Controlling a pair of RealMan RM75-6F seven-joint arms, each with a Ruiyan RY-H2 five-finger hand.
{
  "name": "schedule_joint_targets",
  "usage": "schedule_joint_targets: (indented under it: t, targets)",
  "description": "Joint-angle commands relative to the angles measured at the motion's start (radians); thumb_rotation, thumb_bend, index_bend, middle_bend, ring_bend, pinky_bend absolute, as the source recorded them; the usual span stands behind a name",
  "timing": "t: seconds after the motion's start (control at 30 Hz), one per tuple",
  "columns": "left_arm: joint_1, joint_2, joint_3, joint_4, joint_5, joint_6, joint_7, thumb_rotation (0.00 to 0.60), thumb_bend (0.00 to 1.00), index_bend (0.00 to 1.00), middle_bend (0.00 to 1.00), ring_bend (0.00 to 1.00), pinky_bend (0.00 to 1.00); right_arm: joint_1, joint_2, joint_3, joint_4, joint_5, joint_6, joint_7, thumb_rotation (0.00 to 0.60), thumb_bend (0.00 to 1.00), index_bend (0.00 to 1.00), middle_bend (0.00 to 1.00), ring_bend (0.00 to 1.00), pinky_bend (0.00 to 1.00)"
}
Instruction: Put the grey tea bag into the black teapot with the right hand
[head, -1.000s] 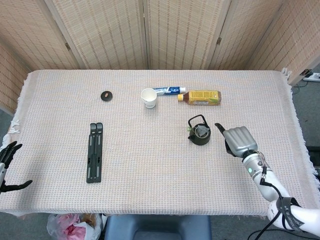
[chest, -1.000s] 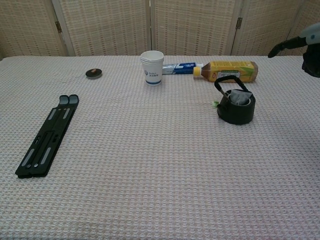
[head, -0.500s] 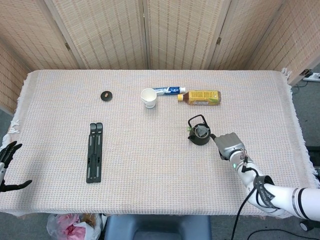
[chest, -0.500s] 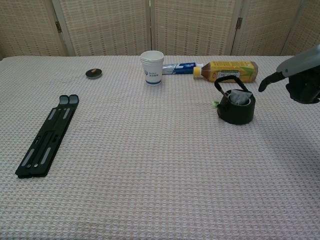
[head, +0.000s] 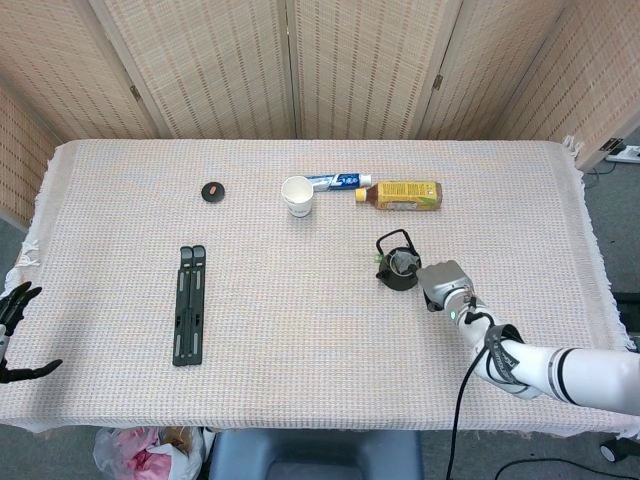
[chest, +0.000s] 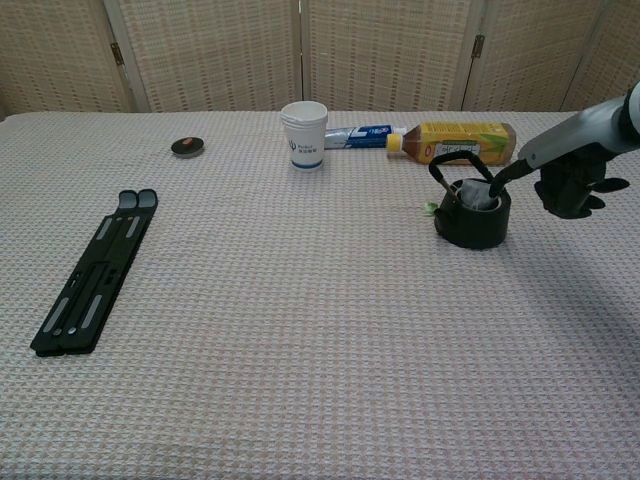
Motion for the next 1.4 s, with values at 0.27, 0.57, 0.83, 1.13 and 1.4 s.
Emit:
schedule_joint_targets:
  t: [0.27,0.57,0.83,1.13,1.4]
  targets:
    - [-0.005,-0.001,0.000,0.003,-0.001,-0.012,0.000,0.600,0.13,0.00,0.00,0.05,0.28,0.033,-0.030,-0.035,0.051,-0.043,-0.044,0.091,0.600,1.00,0.00,0.78,0.72,0.81]
    - [-0.008,0.000,-0.001,0.007,-0.009,-0.022,-0.007,0.600,0.13,0.00,0.00,0.05,0.28,0.062,-0.064,-0.080,0.115,-0.064,-0.065,0.157,0.600,1.00,0.00,0.78,0.72,0.81]
    - [-0.011,0.000,-0.002,0.010,-0.011,-0.028,-0.013,0.600,0.13,0.00,0.00,0.05,0.28,0.088,-0.105,-0.125,0.167,-0.080,-0.094,0.201,0.600,1.00,0.00,0.78,0.72,0.81]
    - [-0.008,0.001,-0.001,0.009,-0.004,-0.021,-0.015,0.600,0.13,0.00,0.00,0.05,0.28,0.131,-0.125,-0.192,0.156,-0.070,-0.075,0.221,0.600,1.00,0.00,0.78,0.72,0.81]
    - [-0.002,0.002,-0.001,0.007,-0.002,-0.008,-0.014,0.600,0.13,0.00,0.00,0.05,0.28,0.125,-0.074,-0.178,0.094,-0.134,-0.041,0.289,0.600,1.00,0.00,0.78,0.72,0.81]
